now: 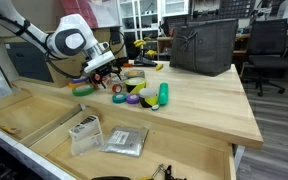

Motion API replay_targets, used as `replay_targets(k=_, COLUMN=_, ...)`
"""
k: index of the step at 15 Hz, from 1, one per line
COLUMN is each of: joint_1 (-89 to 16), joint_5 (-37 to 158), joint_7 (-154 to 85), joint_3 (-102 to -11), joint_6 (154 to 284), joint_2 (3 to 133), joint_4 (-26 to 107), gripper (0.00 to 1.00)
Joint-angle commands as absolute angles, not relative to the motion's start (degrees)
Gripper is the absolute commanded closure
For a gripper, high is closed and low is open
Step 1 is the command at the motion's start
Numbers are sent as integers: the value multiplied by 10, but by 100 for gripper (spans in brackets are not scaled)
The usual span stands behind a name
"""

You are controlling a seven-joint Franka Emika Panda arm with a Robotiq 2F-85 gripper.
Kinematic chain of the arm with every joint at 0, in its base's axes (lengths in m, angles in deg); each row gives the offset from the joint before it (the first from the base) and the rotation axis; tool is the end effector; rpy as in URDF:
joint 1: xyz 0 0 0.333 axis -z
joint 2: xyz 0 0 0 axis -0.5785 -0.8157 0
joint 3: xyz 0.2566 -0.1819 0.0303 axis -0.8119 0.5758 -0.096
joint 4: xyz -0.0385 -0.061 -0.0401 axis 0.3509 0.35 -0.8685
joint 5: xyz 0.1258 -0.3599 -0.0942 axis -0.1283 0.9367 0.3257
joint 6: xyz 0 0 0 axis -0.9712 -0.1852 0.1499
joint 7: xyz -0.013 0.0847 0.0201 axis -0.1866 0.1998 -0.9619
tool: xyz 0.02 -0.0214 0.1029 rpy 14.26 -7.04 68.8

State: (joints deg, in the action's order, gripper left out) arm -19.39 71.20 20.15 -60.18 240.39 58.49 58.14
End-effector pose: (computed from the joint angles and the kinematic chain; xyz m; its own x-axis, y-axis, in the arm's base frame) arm 0.6312 -0.1776 0.2883 0.6907 0.7190 0.0775 0.6553 -0.6676 0.3533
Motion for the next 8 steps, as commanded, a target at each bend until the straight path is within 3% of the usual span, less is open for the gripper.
replay_targets(k=1, joint_1=-164, joint_5=653, joint_7=266, joint_3=-639, joint_6=2375, joint_2=612, joint_4=615, gripper=0)
replay_targets(k=8, joint_1=-171, joint_5=628, joint_7=221, joint_3=-591, joint_6=2292, joint_2=638, joint_4=624, gripper=0)
